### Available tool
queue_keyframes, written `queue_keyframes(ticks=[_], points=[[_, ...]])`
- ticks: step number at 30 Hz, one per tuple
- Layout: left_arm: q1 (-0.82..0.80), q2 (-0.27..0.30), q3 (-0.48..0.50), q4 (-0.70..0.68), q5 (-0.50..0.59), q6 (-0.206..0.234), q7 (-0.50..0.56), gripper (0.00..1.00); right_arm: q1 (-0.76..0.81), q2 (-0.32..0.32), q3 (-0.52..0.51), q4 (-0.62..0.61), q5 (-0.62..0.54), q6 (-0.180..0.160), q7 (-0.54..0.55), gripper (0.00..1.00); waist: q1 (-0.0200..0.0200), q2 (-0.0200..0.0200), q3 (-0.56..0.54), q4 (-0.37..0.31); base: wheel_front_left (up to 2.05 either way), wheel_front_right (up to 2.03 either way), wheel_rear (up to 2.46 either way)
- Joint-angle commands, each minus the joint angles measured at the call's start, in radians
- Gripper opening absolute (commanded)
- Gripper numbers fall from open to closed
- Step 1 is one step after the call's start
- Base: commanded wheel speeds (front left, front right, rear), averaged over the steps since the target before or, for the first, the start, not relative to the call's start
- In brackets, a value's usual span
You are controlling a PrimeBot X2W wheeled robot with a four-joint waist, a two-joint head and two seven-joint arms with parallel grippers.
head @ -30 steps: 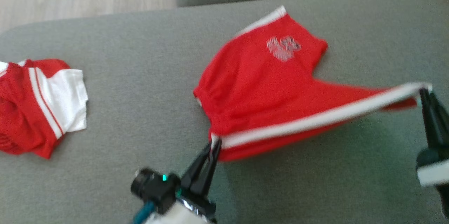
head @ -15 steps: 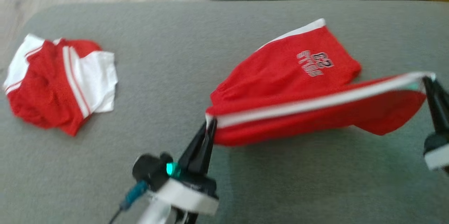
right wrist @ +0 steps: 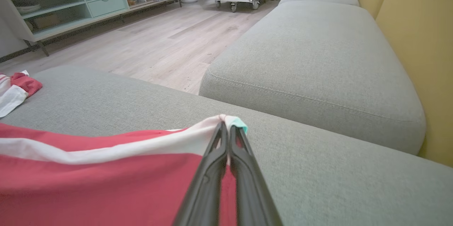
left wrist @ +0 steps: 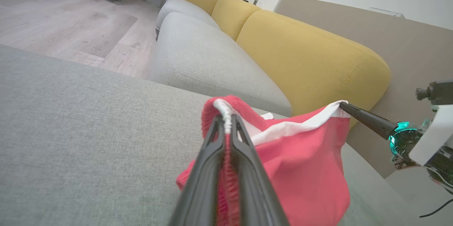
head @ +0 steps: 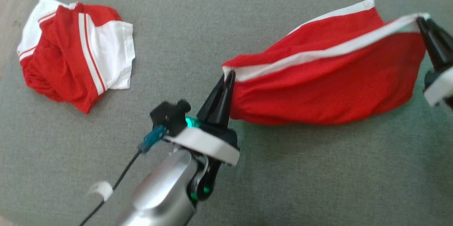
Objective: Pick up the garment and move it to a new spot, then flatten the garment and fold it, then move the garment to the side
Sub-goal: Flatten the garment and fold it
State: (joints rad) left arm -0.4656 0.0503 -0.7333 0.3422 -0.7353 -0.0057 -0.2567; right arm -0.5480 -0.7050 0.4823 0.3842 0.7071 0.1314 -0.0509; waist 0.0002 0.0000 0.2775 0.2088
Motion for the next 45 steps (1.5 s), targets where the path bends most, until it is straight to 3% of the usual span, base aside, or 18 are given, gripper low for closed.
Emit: queue_keyframes(ticks=[1, 2, 3, 5, 7, 10, 13, 14, 15, 16, 22, 32, 41, 42, 44, 45], points=[[-0.054, 0.0, 0.013, -0.015, -0.019, 0.012, -0.005, 0.11, -0.044, -0.038, 0.03, 0.007, 0.004, -0.001, 0.002, 0.0, -0.0002, 0.0, 0.025, 0.012, 0.0, 0.0, 0.0], [-0.074, 0.0, 0.008, -0.008, -0.027, 0.022, -0.005, 0.22, -0.076, -0.039, 0.058, 0.031, 0.005, -0.001, 0.002, 0.0, -0.0002, 0.0, 0.033, 0.014, 0.0, 0.0, 0.0], [-0.091, 0.0, 0.0, 0.003, -0.036, 0.032, -0.005, 0.14, -0.107, -0.038, 0.084, 0.056, 0.008, -0.001, 0.001, 0.0, -0.0002, 0.0, 0.041, 0.017, 0.0, 0.0, 0.0], [-0.124, 0.0, -0.014, 0.022, -0.051, 0.056, -0.005, 0.11, -0.167, -0.032, 0.132, 0.105, 0.018, -0.001, -0.006, 0.0, -0.0002, 0.0, 0.055, 0.023, 0.0, 0.0, 0.0], [-0.153, 0.0, -0.026, 0.042, -0.06, 0.085, -0.005, 0.01, -0.22, -0.026, 0.179, 0.146, 0.027, -0.001, -0.015, 0.0, -0.0002, 0.0, 0.071, 0.026, 0.0, 0.0, 0.0], [-0.185, 0.0, -0.036, 0.063, -0.071, 0.129, -0.005, 0.0, -0.285, -0.016, 0.236, 0.208, 0.042, -0.001, -0.039, 0.0, -0.0002, 0.0, 0.087, 0.029, 0.0, 0.0, 0.0], [-0.201, 0.0, -0.04, 0.061, -0.084, 0.143, -0.005, 0.0, -0.332, -0.003, 0.288, 0.261, 0.062, -0.001, -0.067, 0.0, -0.0002, 0.0, 0.098, 0.029, 0.0, 0.0, 0.0], [-0.203, 0.0, -0.041, 0.06, -0.085, 0.144, -0.005, 0.18, -0.343, 0.004, 0.302, 0.275, 0.075, -0.001, -0.078, 0.19, -0.0002, 0.0, 0.101, 0.028, 0.0, 0.0, 0.0], [-0.203, 0.0, -0.043, 0.059, -0.089, 0.143, -0.005, 0.42, -0.351, 0.011, 0.313, 0.287, 0.094, -0.001, -0.088, 0.6, -0.0002, 0.0, 0.102, 0.027, 0.0, 0.0, 0.0], [-0.204, 0.0, -0.048, 0.06, -0.087, 0.14, -0.005, 1.0, -0.358, 0.017, 0.323, 0.296, 0.112, -0.001, -0.103, 1.0, -0.0002, 0.0, 0.103, 0.027, 0.0, 0.0, 0.0], [-0.18, 0.0, -0.039, 0.048, -0.018, 0.182, -0.005, 1.0, -0.323, -0.002, 0.392, 0.304, 0.223, -0.001, -0.169, 1.0, -0.0002, 0.0, 0.081, 0.036, 0.0, 0.0, 0.0], [0.025, 0.0, 0.054, -0.153, 0.437, 0.39, -0.005, 1.0, -0.175, -0.057, 0.389, 0.38, 0.379, -0.001, -0.197, 1.0, -0.0002, 0.0, 0.027, 0.095, 0.0, 0.0, 0.0], [0.179, 0.0, 0.104, -0.299, 0.602, 0.422, -0.005, 1.0, -0.16, -0.046, 0.422, 0.511, 0.426, -0.001, -0.114, 1.0, -0.0002, 0.0, 0.03, 0.159, 0.0, 0.0, 0.0], [0.191, 0.0, 0.108, -0.308, 0.613, 0.422, -0.005, 1.0, -0.16, -0.041, 0.424, 0.526, 0.434, -0.001, -0.097, 0.89, -0.0002, 0.0, 0.031, 0.162, 0.0, 0.0, 0.0], [0.21, 0.0, 0.112, -0.324, 0.627, 0.42, -0.005, 1.0, -0.159, -0.034, 0.432, 0.544, 0.448, -0.001, -0.066, 0.0, -0.0002, 0.0, 0.033, 0.168, 0.0, 0.0, 0.0], [0.216, 0.0, 0.115, -0.328, 0.633, 0.419, -0.005, 1.0, -0.16, -0.033, 0.435, 0.544, 0.454, -0.001, -0.061, 0.0, -0.0002, 0.0, 0.032, 0.168, 0.0, 0.0, 0.0]])
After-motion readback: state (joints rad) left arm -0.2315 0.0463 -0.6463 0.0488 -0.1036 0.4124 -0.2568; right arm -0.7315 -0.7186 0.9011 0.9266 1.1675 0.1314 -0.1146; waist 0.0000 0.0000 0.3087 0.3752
